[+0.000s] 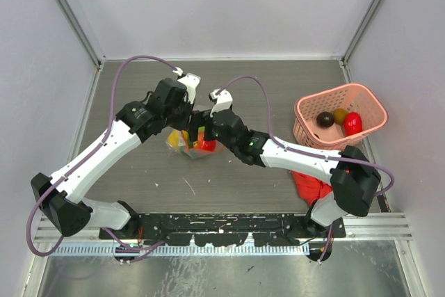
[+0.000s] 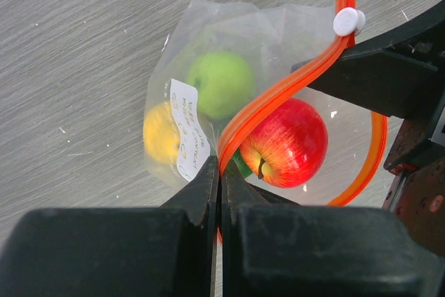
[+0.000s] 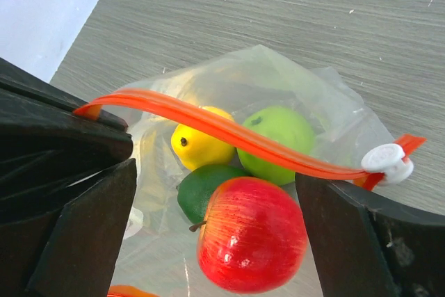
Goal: Place the food in the zip-top bag and seal the zipper
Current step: Place the fake fruit in the zipper food storage bag.
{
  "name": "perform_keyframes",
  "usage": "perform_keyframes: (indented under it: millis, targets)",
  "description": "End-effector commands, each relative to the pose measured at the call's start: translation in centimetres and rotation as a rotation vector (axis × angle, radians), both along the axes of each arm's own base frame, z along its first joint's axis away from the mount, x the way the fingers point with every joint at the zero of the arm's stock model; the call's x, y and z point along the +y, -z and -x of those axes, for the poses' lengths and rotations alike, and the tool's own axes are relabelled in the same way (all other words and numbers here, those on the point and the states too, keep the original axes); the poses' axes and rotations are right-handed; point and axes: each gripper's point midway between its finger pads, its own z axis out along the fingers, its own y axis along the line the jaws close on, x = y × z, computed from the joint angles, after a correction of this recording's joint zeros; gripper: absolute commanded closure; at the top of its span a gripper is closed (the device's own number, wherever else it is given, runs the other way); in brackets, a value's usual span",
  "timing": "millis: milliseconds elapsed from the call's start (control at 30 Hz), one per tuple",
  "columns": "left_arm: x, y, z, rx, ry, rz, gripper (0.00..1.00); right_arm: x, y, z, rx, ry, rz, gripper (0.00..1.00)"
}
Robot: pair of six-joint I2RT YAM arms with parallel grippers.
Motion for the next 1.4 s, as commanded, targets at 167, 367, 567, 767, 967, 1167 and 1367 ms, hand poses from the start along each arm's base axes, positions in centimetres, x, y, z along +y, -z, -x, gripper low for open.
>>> perform_keyframes:
  millis: [167,367,567,767,967,1167,1367]
  targets:
    - [-0.7,-1.8,-0.7,-0.055,-0.008,0.057,1.00,-0.2,-5.2,-0.2,-0.056,0.012,-0.062,0.00]
    - [-0.6,-1.7,-0.8,-0.053,-0.011,0.053,1.00,-3.4,-5.4,1.0,-0.041,0.055,-0.004,0.06]
    - [-0.7,-1.5,-0.8,-0.048,-0.013,0.051,1.00,-6.2,-3.4,1.9,0.020,0.118,0.081,0.17]
    - [-0.6,-1.6,-0.8,-0.048,-0.015,0.050,1.00,-6.4,-0.3,2.4,0.102,0.138,0.098,0.29]
    - [-0.6,-1.6,-0.8,-0.050,-0.016,0.048,1.00,-6.2,2.7,2.8,0.179,0.155,0.099,0.43]
    - [-0.2,-1.7,-0.9,-0.057,-0.029,0.037,1.00,-5.4,3.1,3.5,0.230,0.125,0.086,0.67]
    - [0.1,-1.7,-1.0,-0.057,-0.045,0.025,1.00,-4.8,-1.3,3.1,0.208,0.112,0.072,0.99]
